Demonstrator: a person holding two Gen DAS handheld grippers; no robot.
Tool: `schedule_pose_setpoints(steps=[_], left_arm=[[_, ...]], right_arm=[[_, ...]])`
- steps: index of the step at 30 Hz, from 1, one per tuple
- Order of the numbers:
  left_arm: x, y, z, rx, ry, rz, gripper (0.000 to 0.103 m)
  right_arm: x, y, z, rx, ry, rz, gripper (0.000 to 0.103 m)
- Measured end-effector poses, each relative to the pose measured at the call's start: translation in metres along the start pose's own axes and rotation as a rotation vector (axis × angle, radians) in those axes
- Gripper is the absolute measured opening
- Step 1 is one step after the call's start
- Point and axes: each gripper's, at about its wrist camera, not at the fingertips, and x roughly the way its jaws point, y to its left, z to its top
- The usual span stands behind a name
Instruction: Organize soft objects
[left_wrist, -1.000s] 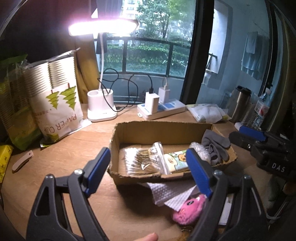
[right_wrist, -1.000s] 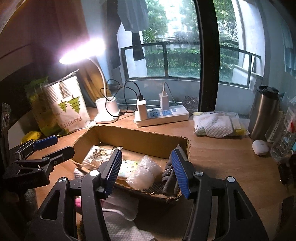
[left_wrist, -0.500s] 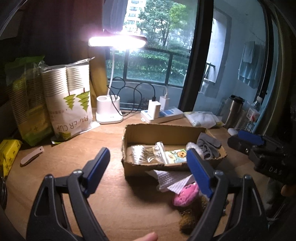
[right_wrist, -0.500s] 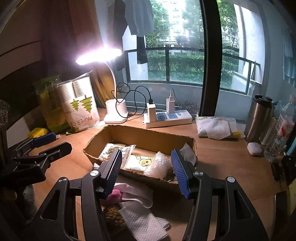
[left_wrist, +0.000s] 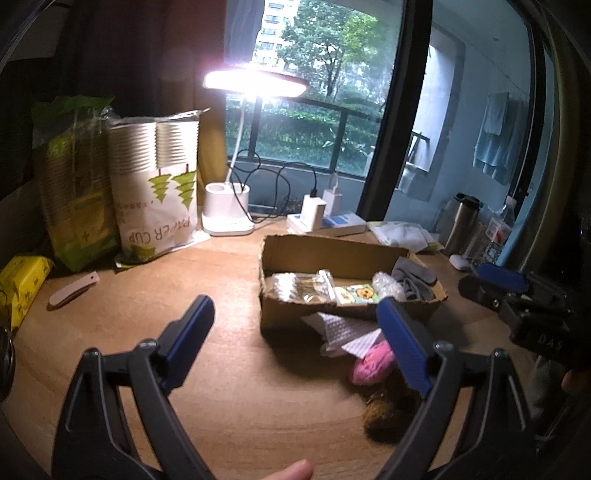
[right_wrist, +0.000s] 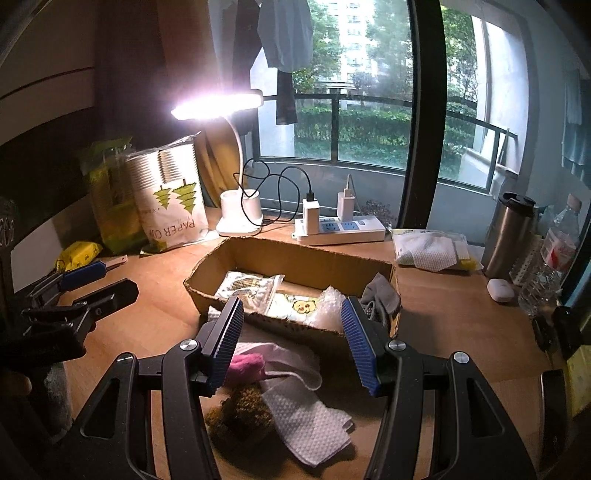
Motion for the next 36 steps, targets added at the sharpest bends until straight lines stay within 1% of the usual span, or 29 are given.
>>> schedule_pose_setpoints(steps=[8,20,27,33,34,35,36], left_arm=[[-0.004,0.010,-0.020,-0.006,0.028,0.016,0.091],[0.013,0.016,-0.058,-0.033,0.102,0.035,0.091],[0.019,0.020,-0.067,-0.039,0.130,0.047,0.091],[0.020,0.021,-0.072,-0.040,0.142,0.054,0.091],[0.020,0.020,-0.072,-0.038,0.144,0.054,0.091],[0.021,0.019,-0.072,-0.036,0.146,0.053,0.091],[0.021,0.017,-0.072,-0.033,0.148,0.052,0.091]], right_arm=[[0.002,0.011,-0.018,0.002,0.027,0.010,0.059],[0.028,0.018,-0.058,-0.004,0.128,0.047,0.059],[0.044,0.032,-0.074,-0.031,0.175,0.085,0.058],[0.054,0.040,-0.084,-0.059,0.210,0.089,0.058],[0.054,0.041,-0.086,-0.065,0.214,0.093,0.050],[0.055,0.042,-0.087,-0.071,0.217,0.096,0.045],[0.053,0.042,-0.088,-0.077,0.213,0.100,0.044]])
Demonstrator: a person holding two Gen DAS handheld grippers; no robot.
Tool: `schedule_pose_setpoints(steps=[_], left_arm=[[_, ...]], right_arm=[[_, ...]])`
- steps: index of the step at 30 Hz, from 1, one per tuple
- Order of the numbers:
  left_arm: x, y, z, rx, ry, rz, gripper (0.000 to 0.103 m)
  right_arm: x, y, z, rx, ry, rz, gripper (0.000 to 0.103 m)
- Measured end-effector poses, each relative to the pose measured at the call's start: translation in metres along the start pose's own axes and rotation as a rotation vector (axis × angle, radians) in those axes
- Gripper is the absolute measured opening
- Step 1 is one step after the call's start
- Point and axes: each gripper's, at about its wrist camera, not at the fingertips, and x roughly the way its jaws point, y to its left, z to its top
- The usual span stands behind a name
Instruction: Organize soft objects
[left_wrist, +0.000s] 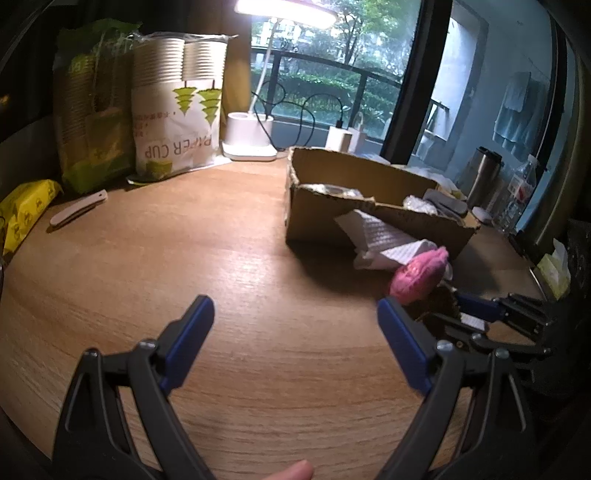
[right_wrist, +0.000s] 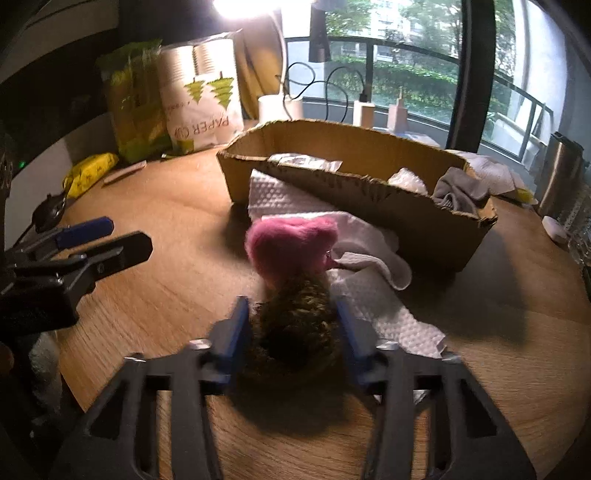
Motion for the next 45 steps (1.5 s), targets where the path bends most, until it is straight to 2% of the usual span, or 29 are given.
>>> schedule_pose_setpoints(steps=[2,17,25,34,39,45], left_arm=[[0.000,-0.004,0.001,0.009,0.000,-0.001,0.091],[0.003,-0.048,0.011,0.093,0.006,-0.011,0.091],[0.013,-0.080,0.014,0.148,0.028,-0.021,0.091],[0.039,-0.116,0.006,0.200,0.095,-0.045,0.091],[0.054,-0.128,0.006,0.222,0.131,-0.030,0.091],[0.069,-0.132,0.004,0.235,0.162,0.011,0.091]], right_arm=[[-0.005,0.000,0.000,-0.010,-0.014,0.005,0.040],[-0.058,-0.042,0.006,0.072,-0.150,0.036,0.039],[-0.067,-0.081,-0.004,0.140,-0.166,0.005,0.040],[-0.063,-0.120,-0.020,0.213,-0.148,-0.039,0.040],[-0.054,-0.138,-0.026,0.243,-0.125,-0.085,0.050],[-0.061,-0.152,-0.028,0.264,-0.157,-0.127,0.062]])
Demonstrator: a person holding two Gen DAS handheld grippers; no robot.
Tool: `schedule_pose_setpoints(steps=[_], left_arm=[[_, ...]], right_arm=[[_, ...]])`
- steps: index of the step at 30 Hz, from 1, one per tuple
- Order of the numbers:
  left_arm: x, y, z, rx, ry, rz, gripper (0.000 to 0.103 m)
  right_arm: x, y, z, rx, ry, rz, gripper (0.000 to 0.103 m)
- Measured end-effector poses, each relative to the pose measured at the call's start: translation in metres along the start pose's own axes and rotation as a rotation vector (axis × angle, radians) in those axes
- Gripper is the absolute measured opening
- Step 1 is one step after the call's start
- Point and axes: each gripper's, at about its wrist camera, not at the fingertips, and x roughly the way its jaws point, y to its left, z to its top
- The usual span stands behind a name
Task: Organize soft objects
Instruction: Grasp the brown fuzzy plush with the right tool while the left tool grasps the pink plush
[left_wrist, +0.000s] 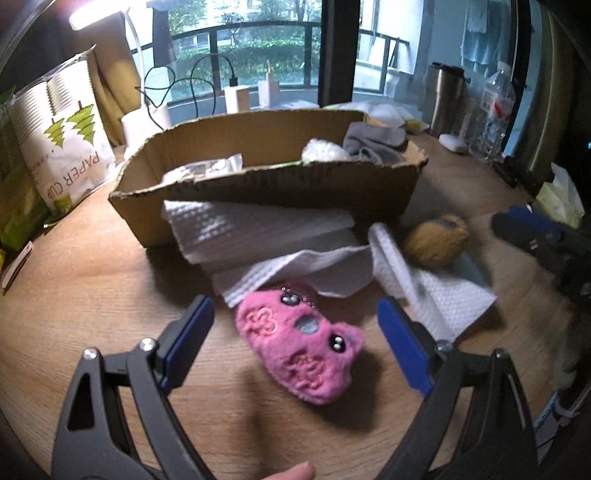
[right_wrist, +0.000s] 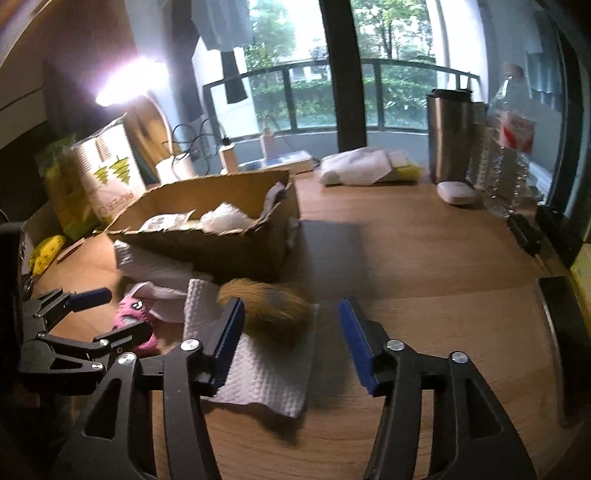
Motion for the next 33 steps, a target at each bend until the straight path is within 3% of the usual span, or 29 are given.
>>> schedule_pose_setpoints(steps=[7,12,13,16,22,26,33], left_arm=[[0.009,0.003,-0.002,0.003,0.028,-0.005,0.091],[0.016,0.006,-0.007,0.000,0.062,-0.027,0.090],[0.016,0.006,-0.008,0.000,0.065,-0.032,0.089],[0.017,0.006,-0.010,0.005,0.076,-0.044,0.068],[0.011,0.006,-0.011,0.009,0.064,-0.079,0.059],[0.003,0.007,-0.010,0.011,0.041,-0.097,0.058],[-0.018,0.012,-0.008,0.003,-0.018,-0.117,0.058]], right_arm=[[0.003,0.012,0.000,-0.038,0.013,0.059,0.063],[0.029,0.024,0.000,-0.050,0.074,0.050,0.063],[0.033,0.025,0.000,-0.049,0.083,0.048,0.063],[0.046,0.026,0.001,-0.045,0.112,0.028,0.063],[0.058,0.031,0.002,-0.063,0.151,0.039,0.062],[0.053,0.037,0.001,-0.081,0.138,0.036,0.049],[0.027,0.044,0.010,-0.089,0.072,0.045,0.047]])
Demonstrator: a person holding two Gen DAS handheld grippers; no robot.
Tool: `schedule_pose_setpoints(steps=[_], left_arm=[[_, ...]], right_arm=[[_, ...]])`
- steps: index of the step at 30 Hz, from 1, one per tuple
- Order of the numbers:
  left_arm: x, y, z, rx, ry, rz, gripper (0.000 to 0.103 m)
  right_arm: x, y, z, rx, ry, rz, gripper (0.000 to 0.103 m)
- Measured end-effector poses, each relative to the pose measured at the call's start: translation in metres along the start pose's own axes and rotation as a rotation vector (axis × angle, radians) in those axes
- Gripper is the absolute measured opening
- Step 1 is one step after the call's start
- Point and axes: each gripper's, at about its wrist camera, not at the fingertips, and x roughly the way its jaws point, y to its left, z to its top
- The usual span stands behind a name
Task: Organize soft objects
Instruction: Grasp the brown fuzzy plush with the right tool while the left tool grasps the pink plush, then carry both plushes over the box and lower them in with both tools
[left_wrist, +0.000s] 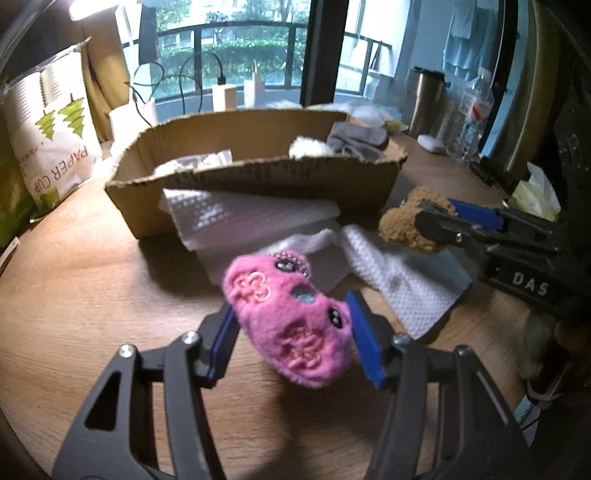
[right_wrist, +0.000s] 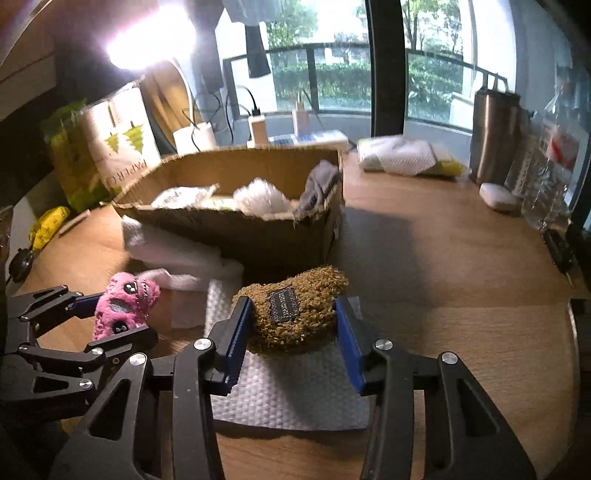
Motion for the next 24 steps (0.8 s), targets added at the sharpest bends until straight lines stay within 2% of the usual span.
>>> schedule_pose_setpoints(steps=[8,24], left_arm=[[-0.028,0.008,0.004,-0.004,-0.071,-0.008,0.058],[-0.080,0.043,0.023,-0.062,-0.198,0.016,0.058]], right_arm=[[-0.037,0.018,0.019,-0.028,-0.082,0.013,0.046],[-0.060,0.052,0.045,-0.087,-0.136,0.030,0.046]])
